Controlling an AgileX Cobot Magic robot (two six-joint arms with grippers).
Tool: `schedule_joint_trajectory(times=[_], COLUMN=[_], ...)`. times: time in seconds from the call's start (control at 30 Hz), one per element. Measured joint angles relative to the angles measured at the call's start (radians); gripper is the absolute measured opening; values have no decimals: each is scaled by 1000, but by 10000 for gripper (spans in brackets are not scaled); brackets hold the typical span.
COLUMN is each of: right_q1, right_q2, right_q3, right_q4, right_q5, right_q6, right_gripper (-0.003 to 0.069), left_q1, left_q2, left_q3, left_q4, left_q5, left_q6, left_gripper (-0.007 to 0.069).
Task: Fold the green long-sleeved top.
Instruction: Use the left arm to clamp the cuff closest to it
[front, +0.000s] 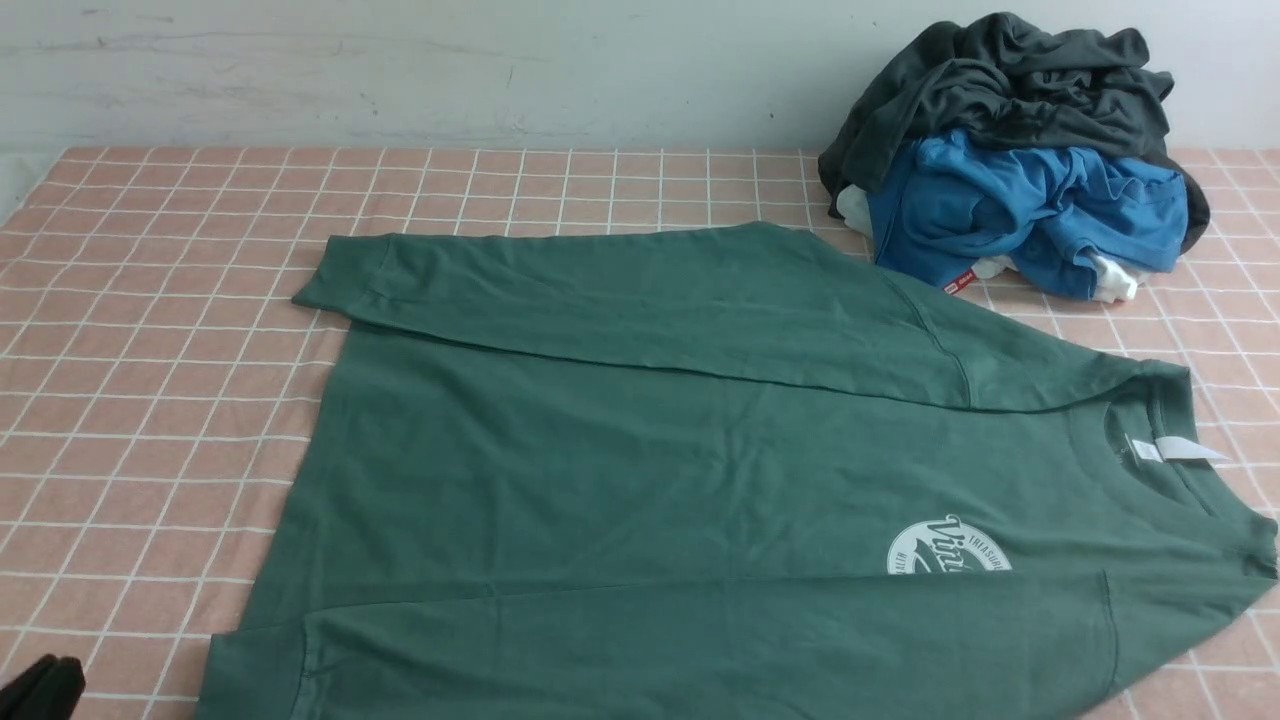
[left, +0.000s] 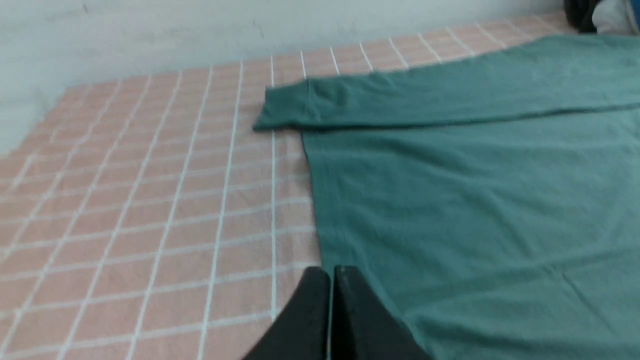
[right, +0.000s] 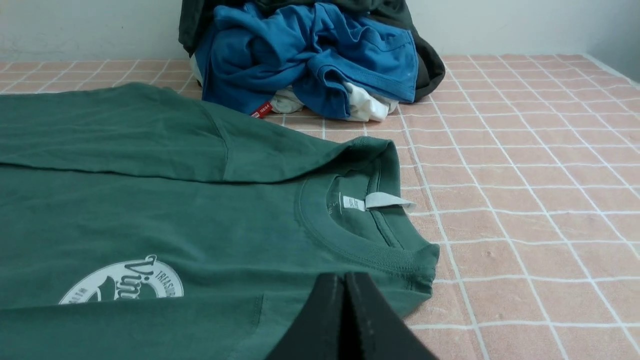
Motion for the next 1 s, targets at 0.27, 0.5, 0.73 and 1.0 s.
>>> schedule_joint_trajectory(times=[0.27,0.5,0.73,1.0], right_q1=[0,-4,-6,73], right_q2=[0,0,196,510], right_q3=[3,2,-304,-468], right_q4=[-1,3,-326,-336], right_q5=[-554,-823,-447,146], right_q6=[29,183,298,332], right_gripper=[-10,-10,-10,-10], left_q1=[0,0,0,0], left_q2=[0,11,464,1096], left_q3=[0,-44,-560,-739], left_q4=[-19,-97,-107,-146], left_q5=[-315,-577,-54,378], left_q6=[-44,-245,-208,-110], left_gripper=[-1,-1,-3,20])
